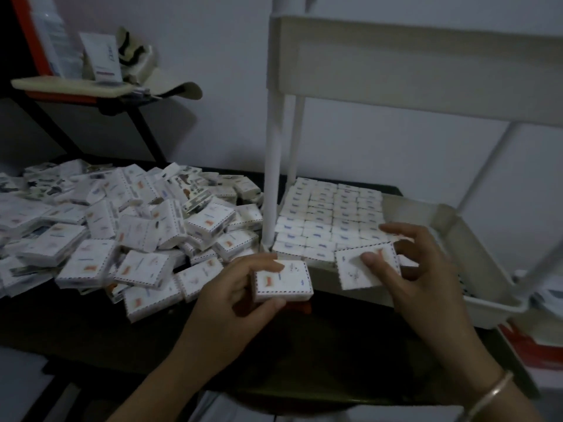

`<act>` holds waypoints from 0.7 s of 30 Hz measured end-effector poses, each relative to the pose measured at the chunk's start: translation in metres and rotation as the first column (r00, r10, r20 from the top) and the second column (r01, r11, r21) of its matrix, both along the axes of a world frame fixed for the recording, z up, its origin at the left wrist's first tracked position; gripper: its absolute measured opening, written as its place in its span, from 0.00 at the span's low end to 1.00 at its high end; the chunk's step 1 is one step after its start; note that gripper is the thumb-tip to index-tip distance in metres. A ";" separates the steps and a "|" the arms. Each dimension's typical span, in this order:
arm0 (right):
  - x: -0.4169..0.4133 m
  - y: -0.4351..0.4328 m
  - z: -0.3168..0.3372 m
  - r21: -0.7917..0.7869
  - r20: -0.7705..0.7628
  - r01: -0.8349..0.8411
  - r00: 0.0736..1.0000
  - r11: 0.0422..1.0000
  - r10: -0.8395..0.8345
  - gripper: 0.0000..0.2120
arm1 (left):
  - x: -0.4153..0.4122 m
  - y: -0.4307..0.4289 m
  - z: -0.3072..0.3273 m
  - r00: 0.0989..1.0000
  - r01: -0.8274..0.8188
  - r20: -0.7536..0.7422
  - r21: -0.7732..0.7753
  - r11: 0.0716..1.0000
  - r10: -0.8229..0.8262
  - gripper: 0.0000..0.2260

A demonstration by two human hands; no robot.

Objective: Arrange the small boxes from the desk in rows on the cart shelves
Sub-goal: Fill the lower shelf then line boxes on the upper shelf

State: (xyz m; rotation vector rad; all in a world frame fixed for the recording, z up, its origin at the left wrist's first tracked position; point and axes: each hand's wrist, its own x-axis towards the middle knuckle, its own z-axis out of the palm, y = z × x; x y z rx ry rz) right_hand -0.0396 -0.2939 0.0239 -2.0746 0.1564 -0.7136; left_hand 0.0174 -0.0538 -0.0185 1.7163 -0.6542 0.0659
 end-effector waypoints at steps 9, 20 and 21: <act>0.036 -0.088 0.000 0.128 0.105 0.241 0.961 0.962 -0.255 0.13 | 0.009 -0.049 0.018 0.996 0.018 0.086 0.024 1.000 -0.020 0.15; 0.062 -0.117 -0.012 -0.247 -0.050 0.257 0.960 0.934 -0.277 0.12 | 0.046 -0.104 0.048 0.996 -0.075 0.052 -0.028 0.997 0.076 0.18; 0.063 -0.117 -0.012 -0.270 -0.054 0.227 0.967 0.936 -0.250 0.11 | 0.051 -0.110 0.050 0.995 -0.078 0.064 -0.041 0.996 0.080 0.17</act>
